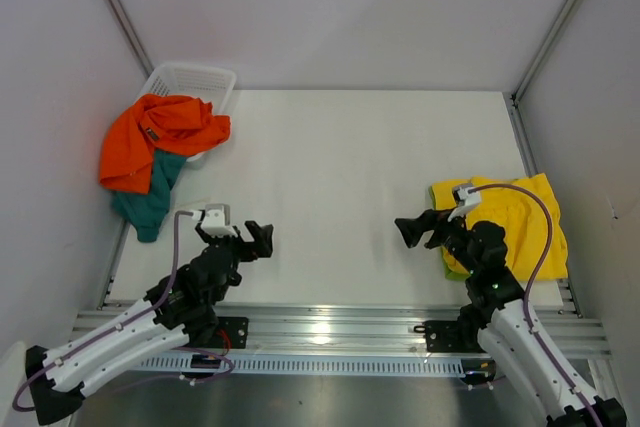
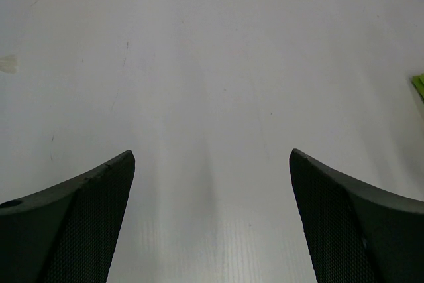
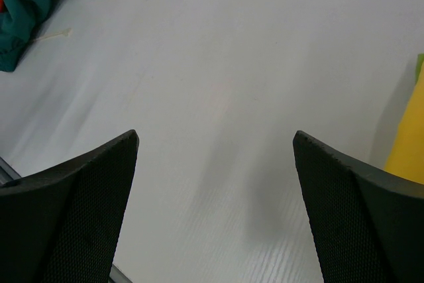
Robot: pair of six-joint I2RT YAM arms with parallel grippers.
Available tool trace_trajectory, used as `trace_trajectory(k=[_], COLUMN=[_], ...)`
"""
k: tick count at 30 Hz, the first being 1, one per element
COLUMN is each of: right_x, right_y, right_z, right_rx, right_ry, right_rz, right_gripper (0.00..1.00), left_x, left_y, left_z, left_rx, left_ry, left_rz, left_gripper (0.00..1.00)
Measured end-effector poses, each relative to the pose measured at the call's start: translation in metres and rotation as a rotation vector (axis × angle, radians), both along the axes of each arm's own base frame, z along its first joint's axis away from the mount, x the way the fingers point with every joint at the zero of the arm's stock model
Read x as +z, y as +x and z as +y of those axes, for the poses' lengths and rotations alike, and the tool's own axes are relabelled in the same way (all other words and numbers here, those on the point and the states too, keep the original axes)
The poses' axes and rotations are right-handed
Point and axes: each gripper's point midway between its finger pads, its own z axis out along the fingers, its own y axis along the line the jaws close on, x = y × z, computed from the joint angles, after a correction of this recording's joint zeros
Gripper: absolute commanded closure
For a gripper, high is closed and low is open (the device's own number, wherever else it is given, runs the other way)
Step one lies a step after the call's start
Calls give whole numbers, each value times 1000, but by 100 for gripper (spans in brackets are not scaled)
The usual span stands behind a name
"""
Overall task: Fold and stack the shorts
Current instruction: Neatly place the folded shorts to the corner
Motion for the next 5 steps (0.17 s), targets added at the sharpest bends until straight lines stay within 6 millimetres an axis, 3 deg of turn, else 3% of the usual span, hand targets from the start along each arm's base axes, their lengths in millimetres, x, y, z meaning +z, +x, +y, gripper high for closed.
trace_trajectory(k=[5], right_x=[2], right_y=[0], right_z=[0], right_rx=[1], right_ry=[2], right_rz=[-7], right_gripper=[1], left_x=[-3], left_y=[0], left_z=[-1], left_rx=[-2], left_ry=[12], left_rz=[4], left_gripper=[1])
